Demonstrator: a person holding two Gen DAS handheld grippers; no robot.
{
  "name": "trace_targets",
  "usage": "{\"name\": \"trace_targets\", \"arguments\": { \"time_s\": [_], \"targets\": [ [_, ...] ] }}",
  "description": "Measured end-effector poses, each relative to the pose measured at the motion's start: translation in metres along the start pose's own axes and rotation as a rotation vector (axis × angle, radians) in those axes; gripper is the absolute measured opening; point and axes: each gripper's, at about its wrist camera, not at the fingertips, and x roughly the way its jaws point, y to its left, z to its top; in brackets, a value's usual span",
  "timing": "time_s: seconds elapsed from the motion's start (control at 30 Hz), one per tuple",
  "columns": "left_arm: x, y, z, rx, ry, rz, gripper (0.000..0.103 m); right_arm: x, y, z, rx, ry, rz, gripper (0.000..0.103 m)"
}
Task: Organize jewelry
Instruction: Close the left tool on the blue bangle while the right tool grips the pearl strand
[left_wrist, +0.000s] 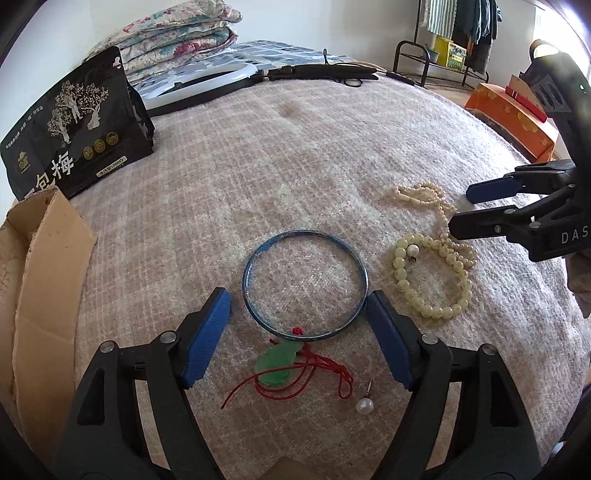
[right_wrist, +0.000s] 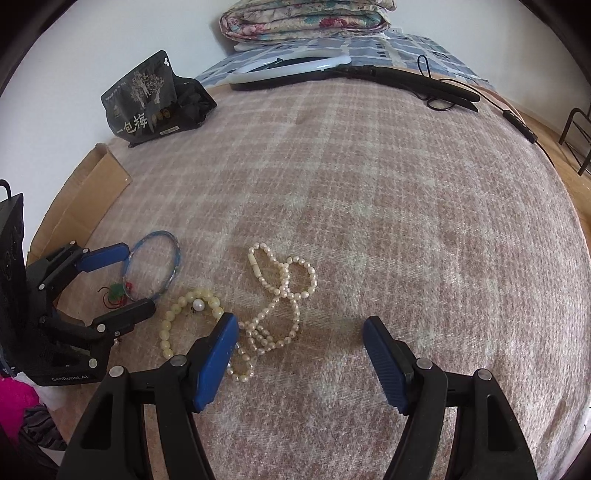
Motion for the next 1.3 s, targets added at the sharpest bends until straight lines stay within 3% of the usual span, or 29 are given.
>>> {"name": "trace_targets", "arguments": {
  "time_s": [0.17, 0.57, 0.67, 0.83, 1.13, 1.3],
  "targets": [
    [0.006, 0.003, 0.003, -0.014, 0.001, 0.006, 0.083, 0.002, 0.004, 0.003, -0.021, -0.007, -0.01, 0.073],
    [0.011, 0.009, 0.006, -0.043, -0.006, -0.019, 0.083, 0.016, 0.015, 0.014, -0.091, 0.006, -0.092, 0.062],
    [0.011, 0.01, 0.006, -0.048, -0.008, -0.026, 0.082, 0.017, 0.018, 0.015, -0.11, 0.005, -0.103, 0.056],
    [0.011, 0.011, 0.006, -0.053, -0.01, -0.029, 0.074, 0.018, 0.021, 0.017, -0.125, 0.001, -0.099, 0.034],
    [0.007, 0.01, 0.005, -0.046, -0.019, -0.026, 0.074, 0.015, 0.022, 0.016, -0.144, -0.018, -0.099, 0.007],
    [0.003, 0.011, 0.005, -0.058, -0.024, -0.027, 0.074, 0.013, 0.02, 0.016, -0.135, -0.026, -0.088, 0.005]
  ]
}}
